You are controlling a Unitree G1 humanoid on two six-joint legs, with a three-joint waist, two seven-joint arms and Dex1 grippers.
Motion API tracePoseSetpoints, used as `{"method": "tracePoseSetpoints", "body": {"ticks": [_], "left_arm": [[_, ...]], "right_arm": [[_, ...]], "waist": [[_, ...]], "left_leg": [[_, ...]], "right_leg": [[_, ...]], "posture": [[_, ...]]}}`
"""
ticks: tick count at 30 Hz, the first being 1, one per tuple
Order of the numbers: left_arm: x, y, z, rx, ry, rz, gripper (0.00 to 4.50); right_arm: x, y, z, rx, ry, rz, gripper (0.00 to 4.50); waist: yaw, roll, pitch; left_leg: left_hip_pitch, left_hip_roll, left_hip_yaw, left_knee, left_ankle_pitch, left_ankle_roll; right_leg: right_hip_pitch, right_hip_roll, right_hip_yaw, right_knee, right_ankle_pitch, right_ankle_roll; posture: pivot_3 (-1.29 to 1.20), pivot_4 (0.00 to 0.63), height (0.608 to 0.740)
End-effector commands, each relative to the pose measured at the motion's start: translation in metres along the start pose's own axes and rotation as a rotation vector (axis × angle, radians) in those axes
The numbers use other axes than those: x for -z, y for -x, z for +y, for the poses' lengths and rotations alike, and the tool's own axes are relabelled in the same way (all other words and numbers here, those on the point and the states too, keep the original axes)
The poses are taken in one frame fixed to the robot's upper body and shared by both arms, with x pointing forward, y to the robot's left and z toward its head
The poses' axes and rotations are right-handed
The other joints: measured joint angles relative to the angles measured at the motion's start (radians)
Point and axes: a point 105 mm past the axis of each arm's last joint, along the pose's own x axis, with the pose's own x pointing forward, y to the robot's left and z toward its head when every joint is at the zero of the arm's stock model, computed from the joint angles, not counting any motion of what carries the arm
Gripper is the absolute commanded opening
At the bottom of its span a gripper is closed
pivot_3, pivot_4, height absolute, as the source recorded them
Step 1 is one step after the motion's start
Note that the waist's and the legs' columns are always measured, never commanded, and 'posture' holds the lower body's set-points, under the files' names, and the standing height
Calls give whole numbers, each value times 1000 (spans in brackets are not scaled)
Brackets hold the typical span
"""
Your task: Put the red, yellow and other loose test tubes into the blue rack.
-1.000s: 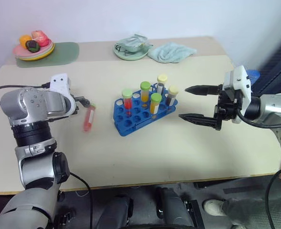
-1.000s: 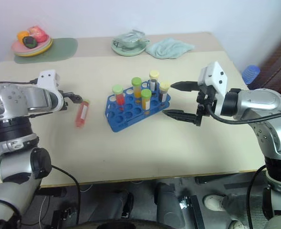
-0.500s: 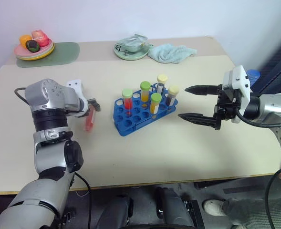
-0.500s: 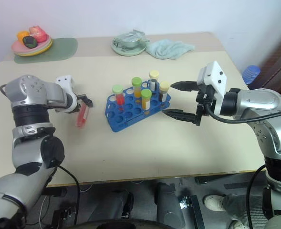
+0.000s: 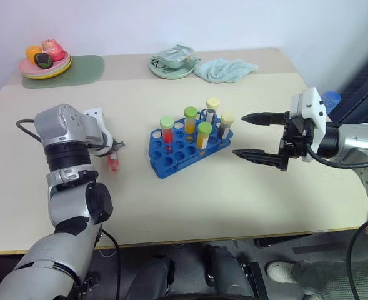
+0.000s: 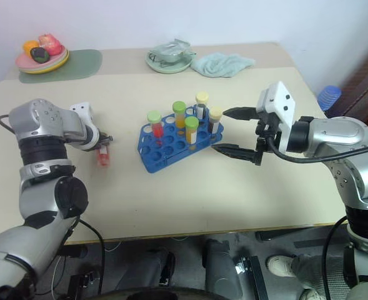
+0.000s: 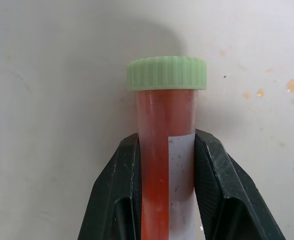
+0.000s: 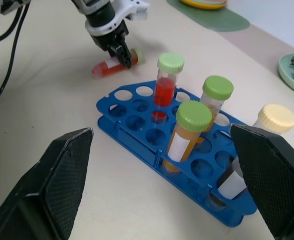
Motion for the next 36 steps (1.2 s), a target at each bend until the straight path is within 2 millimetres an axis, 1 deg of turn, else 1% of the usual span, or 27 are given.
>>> {"method": "tracePoseSetpoints", "body": {"ticks": [1,2,3,4,5,7,8,9,10,13,15,17,19,22,24,26,29,36], "left_arm": [[-28,43,-14,264,-73,-343,796],[-27,61,-28,487,-88,-448,796],[-22,84,-39,701,-146,-557,796],[-15,105,-41,804,-240,-674,796],[-4,113,-41,872,-278,-683,796],[23,119,-43,985,-394,-620,796],[35,124,-46,1039,-504,-635,796],[42,131,-48,1086,-600,-690,796],[45,135,-53,1138,-619,-714,796],[38,142,-70,1257,-569,-805,796],[35,139,-85,1288,-575,-834,796],[36,135,-99,1300,-624,-857,796],[36,136,-109,1379,-586,-847,796],[27,129,-122,1353,-598,-935,796],[26,122,-132,1385,-576,-940,796],[26,108,-141,1382,-544,-941,796],[29,91,-144,1344,-544,-936,796],[37,70,-146,1336,-582,-894,796]], "right_arm": [[-8,1,3,-1,39,-28,4500],[-6,1,3,1,36,-30,4500],[-5,1,4,2,35,-31,4500],[-4,0,5,3,32,-36,4500],[-4,-1,6,2,29,-44,4500],[-3,-2,8,3,23,-60,4500],[-3,-3,9,5,22,-66,4500],[-3,-4,9,7,21,-70,4500],[-3,-4,10,12,22,-73,4500],[-1,-3,12,33,14,-77,4500],[-1,-1,13,54,8,-74,4500],[-2,0,15,74,6,-73,4500],[-2,0,17,91,-1,-71,4500],[-2,2,21,125,-14,-70,4500],[2,3,23,166,-34,-67,4500],[6,4,27,212,-63,-79,4500],[11,6,35,254,-102,-95,4500],[28,16,51,305,-160,-70,4500]], "waist": [[-3,0,0],[-4,0,0],[-1,0,0],[2,0,0],[2,0,0],[4,1,0],[3,1,0],[4,2,0],[6,2,0],[17,1,0],[26,1,0],[29,1,0],[28,1,0],[31,1,0],[32,1,0],[32,1,0],[30,1,0],[31,1,0]], "left_leg": [[0,0,0,0,0,0],[0,1,1,0,0,0],[-1,1,1,0,0,-1],[-1,1,1,0,0,-1],[-2,2,1,1,0,-1],[-1,2,1,2,0,-1],[-1,2,1,2,0,-1],[1,2,2,2,0,-1],[2,2,2,1,0,-1],[2,2,1,2,-1,0],[2,2,1,2,-1,0],[2,2,2,2,-1,1],[1,3,3,2,-1,1],[1,3,3,1,-1,1],[1,3,3,2,-1,1],[1,3,3,2,-1,1],[1,3,3,2,-1,1],[1,3,3,2,-1,1]], "right_leg": [[-1,0,0,0,0,0],[-1,0,0,0,0,0],[-1,0,0,0,0,-1],[-1,0,0,0,0,-1],[-2,0,0,-1,1,-2],[-1,0,0,-1,1,-3],[0,0,-1,-1,2,-4],[2,1,0,-1,2,-4],[3,1,0,-1,2,-4],[5,0,-1,-2,2,-4],[5,1,-1,-3,2,-4],[4,1,-1,-3,2,-4],[2,1,-1,-3,2,-4],[2,2,-1,-3,2,-4],[2,1,-1,-3,2,-4],[3,1,-1,-4,2,-4],[2,2,0,-4,2,-4],[3,2,0,-3,2,-4]], "posture": [[0,150,740],[0,150,740],[0,150,740],[0,150,740],[0,150,740],[0,150,740],[0,150,740],[0,150,740],[0,150,740],[0,150,740],[0,150,740],[0,150,740],[0,150,740],[0,150,740],[0,150,740],[0,150,740],[0,150,740],[0,150,740]]}}
